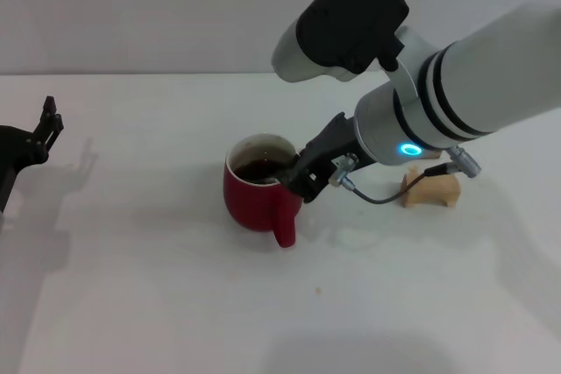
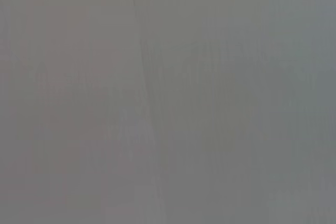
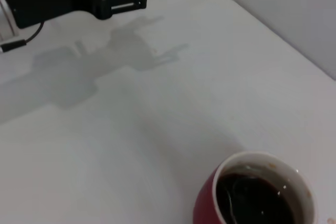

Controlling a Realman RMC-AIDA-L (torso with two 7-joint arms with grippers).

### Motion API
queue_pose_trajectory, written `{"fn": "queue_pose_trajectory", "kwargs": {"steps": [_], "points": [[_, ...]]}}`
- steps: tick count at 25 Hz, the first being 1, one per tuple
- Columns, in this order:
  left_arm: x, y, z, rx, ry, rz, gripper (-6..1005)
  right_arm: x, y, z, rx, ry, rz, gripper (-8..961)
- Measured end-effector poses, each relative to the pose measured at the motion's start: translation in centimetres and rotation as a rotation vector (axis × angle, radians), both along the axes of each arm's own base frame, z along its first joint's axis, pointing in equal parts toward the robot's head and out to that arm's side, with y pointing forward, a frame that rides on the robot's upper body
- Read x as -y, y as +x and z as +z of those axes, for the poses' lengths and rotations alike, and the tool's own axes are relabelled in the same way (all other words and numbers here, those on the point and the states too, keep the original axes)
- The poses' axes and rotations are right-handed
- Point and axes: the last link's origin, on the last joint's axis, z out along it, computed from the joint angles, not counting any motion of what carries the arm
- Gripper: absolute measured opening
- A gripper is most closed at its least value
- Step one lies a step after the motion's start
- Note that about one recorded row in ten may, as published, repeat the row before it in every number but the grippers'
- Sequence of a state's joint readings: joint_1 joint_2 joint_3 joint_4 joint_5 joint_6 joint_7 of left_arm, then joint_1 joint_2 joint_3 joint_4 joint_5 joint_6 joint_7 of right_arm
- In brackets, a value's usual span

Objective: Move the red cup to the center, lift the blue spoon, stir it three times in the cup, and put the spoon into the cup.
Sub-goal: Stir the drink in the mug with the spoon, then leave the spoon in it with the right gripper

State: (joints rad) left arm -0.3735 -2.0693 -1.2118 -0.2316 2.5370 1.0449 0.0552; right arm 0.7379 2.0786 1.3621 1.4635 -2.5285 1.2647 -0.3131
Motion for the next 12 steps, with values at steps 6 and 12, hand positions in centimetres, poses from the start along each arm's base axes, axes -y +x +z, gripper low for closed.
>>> {"fn": "queue_pose_trajectory", "kwargs": {"steps": [6, 12], "points": [[0.1, -0.1, 0.0, 0.000, -0.001, 0.002, 846, -1.1, -0.1, -0.2, -0.011, 0.032, 0.014, 133], [0.0, 0.0, 0.0, 0.000, -0.001, 0.002, 846, -1.5, -0.4, -0.3, -0.025, 0.047, 0.045, 162]]}}
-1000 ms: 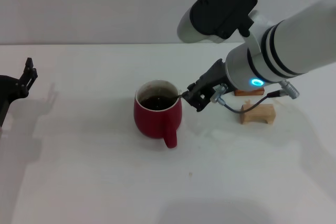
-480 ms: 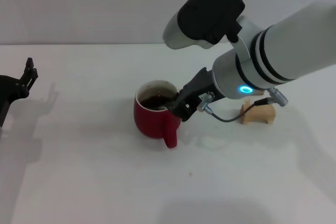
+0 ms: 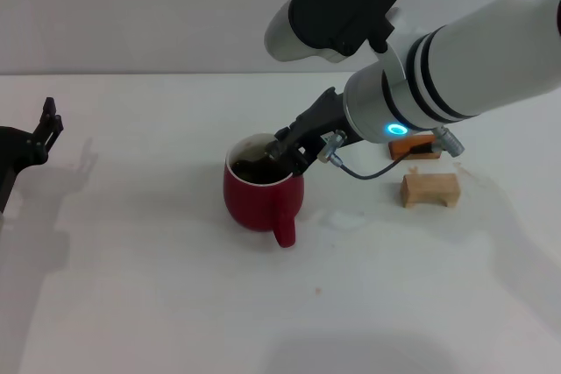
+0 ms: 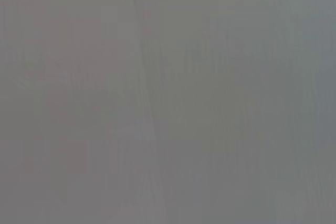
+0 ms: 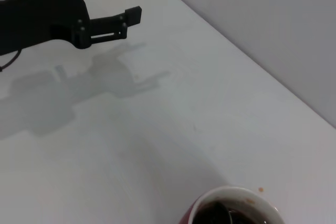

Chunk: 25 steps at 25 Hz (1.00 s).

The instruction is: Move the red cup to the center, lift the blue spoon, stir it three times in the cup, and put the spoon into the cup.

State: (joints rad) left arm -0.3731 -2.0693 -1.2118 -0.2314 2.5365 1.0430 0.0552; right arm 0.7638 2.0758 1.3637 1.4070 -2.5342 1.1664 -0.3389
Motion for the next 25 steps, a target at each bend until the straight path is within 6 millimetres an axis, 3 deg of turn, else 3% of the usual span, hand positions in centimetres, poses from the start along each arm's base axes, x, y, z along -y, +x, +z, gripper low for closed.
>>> {"fn": "queue_pose_trajectory", "kwargs": {"steps": [14, 19, 22, 25], "points": [[-0.1, 0.1, 0.0, 0.002, 0.002, -0.001, 846, -0.6, -0.3, 1.1, -0.028, 0.082, 0.046, 309], [0.0, 0.0, 0.0, 0.002, 0.002, 0.000, 846, -1.9, -0.1, 2.6, -0.075, 0.336, 0.230, 391], [0.0, 0.0, 0.0, 0.001, 0.001, 0.002, 846, -0.8, 0.8, 3.2, -0.180, 0.512, 0.389, 391], [0.1, -0.1, 0.0, 0.002, 0.002, 0.004, 846, 0.0, 1.1, 3.5, -0.257, 0.579, 0.445, 390]]}}
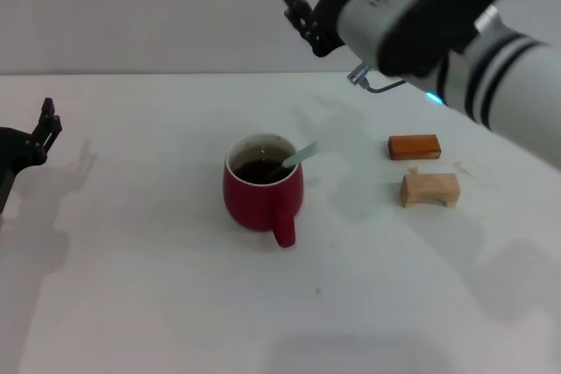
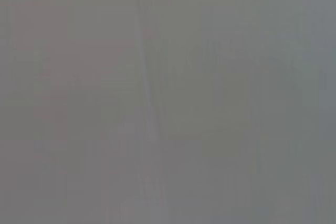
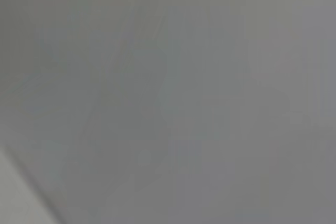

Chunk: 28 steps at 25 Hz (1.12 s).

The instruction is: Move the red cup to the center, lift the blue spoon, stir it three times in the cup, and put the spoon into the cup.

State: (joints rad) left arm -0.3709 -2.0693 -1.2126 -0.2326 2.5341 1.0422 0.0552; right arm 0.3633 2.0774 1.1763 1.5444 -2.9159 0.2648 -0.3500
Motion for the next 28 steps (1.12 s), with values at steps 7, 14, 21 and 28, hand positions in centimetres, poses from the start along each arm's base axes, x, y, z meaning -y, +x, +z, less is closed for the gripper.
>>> {"fn": "queue_pose_trajectory", "kwargs": {"steps": [7, 14, 21, 28], "points": [[0.1, -0.1, 0.1, 0.004, 0.006, 0.006, 846, 4.5, 5.2, 1.0, -0.204, 0.301, 0.202, 415], [0.2, -0.3, 0.3, 0.047, 0.013, 0.006, 846, 6.5, 10.9, 2.4, -0.424, 0.450, 0.032, 450], [0.6, -0.4, 0.4, 0.059, 0.026, 0.004, 846, 9.4, 19.7, 3.7, -0.519, 0.618, -0.274, 485], [0.7, -0.7, 0.7, 0.074, 0.044, 0.015, 846, 11.6, 23.7, 3.5, -0.492, 0.669, -0.370, 610]]}}
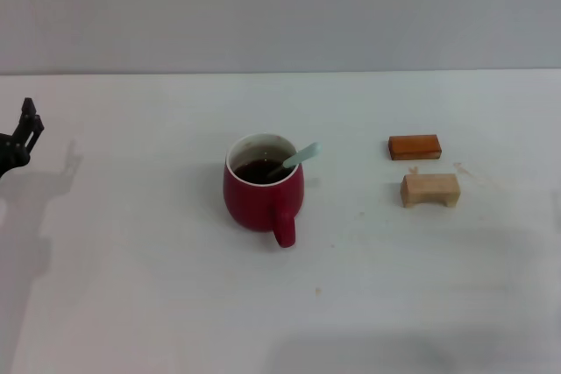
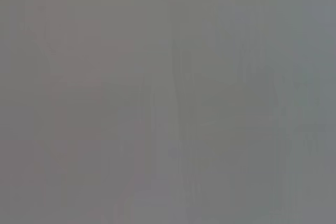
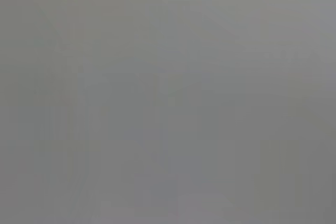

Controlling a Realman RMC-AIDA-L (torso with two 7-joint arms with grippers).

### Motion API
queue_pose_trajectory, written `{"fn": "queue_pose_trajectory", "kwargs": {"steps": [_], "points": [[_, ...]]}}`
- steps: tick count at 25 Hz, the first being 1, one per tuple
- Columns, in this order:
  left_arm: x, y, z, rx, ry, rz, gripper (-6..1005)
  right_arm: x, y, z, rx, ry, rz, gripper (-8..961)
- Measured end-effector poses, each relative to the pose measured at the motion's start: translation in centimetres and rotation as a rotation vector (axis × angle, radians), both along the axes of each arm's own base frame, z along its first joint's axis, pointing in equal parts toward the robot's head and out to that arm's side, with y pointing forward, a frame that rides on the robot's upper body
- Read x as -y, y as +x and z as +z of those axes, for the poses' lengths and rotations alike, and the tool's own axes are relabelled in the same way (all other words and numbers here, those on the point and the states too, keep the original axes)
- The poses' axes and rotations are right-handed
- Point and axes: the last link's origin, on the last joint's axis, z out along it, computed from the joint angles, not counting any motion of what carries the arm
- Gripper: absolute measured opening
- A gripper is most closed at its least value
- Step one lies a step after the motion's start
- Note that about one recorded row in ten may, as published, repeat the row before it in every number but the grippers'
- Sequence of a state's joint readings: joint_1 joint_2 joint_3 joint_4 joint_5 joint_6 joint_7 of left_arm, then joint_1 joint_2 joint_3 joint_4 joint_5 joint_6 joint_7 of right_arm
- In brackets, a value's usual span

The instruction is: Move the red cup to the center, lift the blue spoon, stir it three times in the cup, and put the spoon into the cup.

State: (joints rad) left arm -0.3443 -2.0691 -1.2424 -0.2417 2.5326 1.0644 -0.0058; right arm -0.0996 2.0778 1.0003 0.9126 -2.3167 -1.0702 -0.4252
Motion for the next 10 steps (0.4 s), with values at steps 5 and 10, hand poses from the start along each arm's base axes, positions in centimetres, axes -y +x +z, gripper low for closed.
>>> {"fn": "queue_pose_trajectory", "kwargs": {"steps": [5, 10], "points": [[0.6, -1.1, 0.8, 0.057, 0.040, 0.041, 846, 0.8, 1.4, 0.4, -0.063, 0.038, 0.009, 638], [1.1, -1.8, 1.4, 0.065, 0.071, 0.064, 846, 0.8, 1.6, 0.7, -0.037, 0.057, 0.032, 638]]}}
